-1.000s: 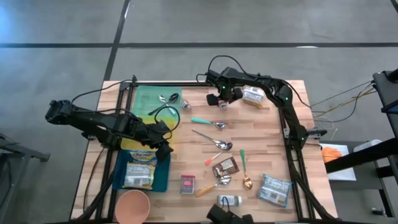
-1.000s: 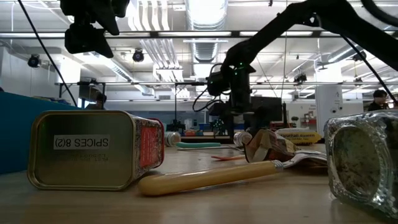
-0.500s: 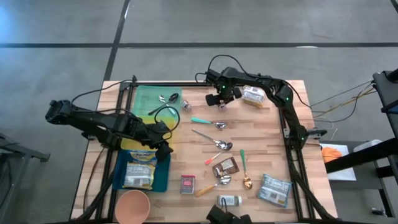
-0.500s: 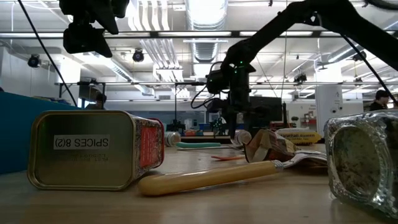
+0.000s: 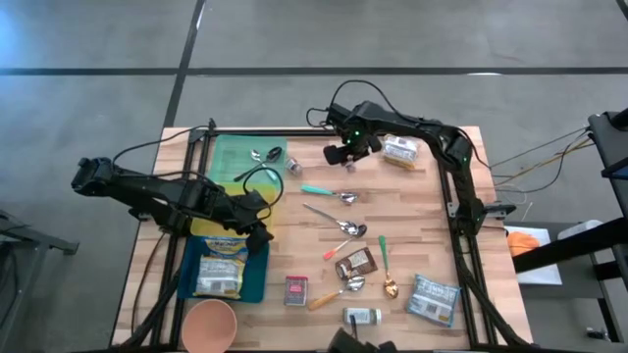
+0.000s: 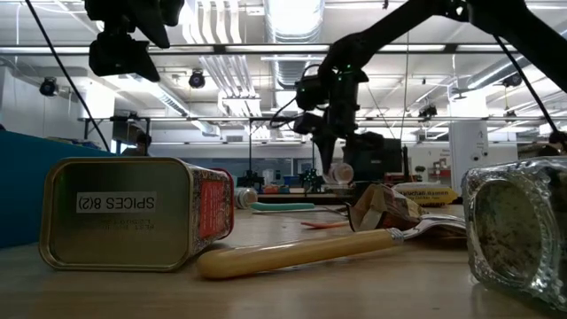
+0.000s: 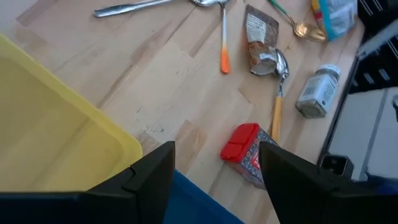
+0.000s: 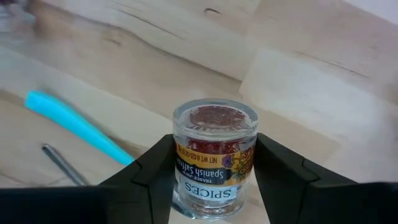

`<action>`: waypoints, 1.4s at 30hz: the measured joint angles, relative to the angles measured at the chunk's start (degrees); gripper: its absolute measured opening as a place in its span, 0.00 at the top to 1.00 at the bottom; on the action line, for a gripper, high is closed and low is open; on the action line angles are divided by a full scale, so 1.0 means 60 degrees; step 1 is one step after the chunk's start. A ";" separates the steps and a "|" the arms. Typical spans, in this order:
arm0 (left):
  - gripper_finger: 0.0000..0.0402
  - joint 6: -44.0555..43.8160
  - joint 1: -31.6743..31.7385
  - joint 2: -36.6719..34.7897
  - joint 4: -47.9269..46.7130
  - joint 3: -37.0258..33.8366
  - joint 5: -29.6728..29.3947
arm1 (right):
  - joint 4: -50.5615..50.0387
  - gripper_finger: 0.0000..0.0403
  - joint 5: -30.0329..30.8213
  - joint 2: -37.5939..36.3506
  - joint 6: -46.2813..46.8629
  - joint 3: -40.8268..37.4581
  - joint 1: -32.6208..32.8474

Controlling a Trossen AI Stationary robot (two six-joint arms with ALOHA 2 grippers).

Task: Pick & Place Food Item
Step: Put the right brown seasoning bottle into the yellow bin

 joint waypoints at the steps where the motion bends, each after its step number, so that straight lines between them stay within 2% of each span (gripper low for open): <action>1: 0.41 -0.0113 -0.0007 0.0000 0.0003 0.0000 -0.0219 | 0.0053 0.57 0.0004 -0.0072 -0.0006 -0.0009 0.0000; 6: 0.41 -0.1049 -0.0007 0.0000 0.0076 0.0000 -0.1877 | 0.0905 0.57 -0.0158 -0.0626 0.0136 -0.0009 0.0075; 9: 0.41 -0.2344 -0.0007 0.0000 0.0095 0.0000 -0.2920 | 0.1516 0.57 -0.0535 -0.1024 0.0336 -0.0009 0.0135; 11: 0.41 -0.3083 -0.0007 0.0000 0.0226 -0.0063 -0.3863 | 0.1902 0.57 -0.0607 -0.1306 0.0549 -0.0027 0.0221; 14: 0.41 -0.3225 0.0000 0.0000 0.0584 -0.0217 -0.5531 | 0.2554 0.57 -0.0793 -0.1733 0.0957 -0.0053 0.0362; 17: 0.41 -0.2072 -0.0038 0.0015 0.1551 -0.0392 -0.7039 | 0.3393 0.57 -0.0965 -0.2139 0.1436 -0.0084 0.0559; 23: 0.41 0.1561 -0.0043 0.0294 0.3619 -0.0593 -0.8896 | 0.5505 0.57 -0.2178 -0.2754 0.2565 -0.0097 0.0847; 27: 0.41 0.3669 0.0007 0.0698 0.4791 -0.0576 -1.0483 | 0.6775 0.57 -0.2530 -0.3071 0.3453 -0.0100 0.1004; 30: 0.41 0.5110 0.0102 0.0939 0.5880 -0.0572 -1.1319 | 0.7598 0.57 -0.2585 -0.3252 0.4104 -0.0097 0.1148; 36: 0.41 0.6958 0.0521 0.1331 0.8169 -0.0572 -1.1641 | 0.9013 0.57 -0.2496 -0.3321 0.5189 -0.0097 0.1523; 42: 0.41 0.7734 0.0645 0.1388 0.9937 -0.0504 -1.1261 | 0.9100 0.57 -0.1994 -0.3321 0.5333 -0.0097 0.1770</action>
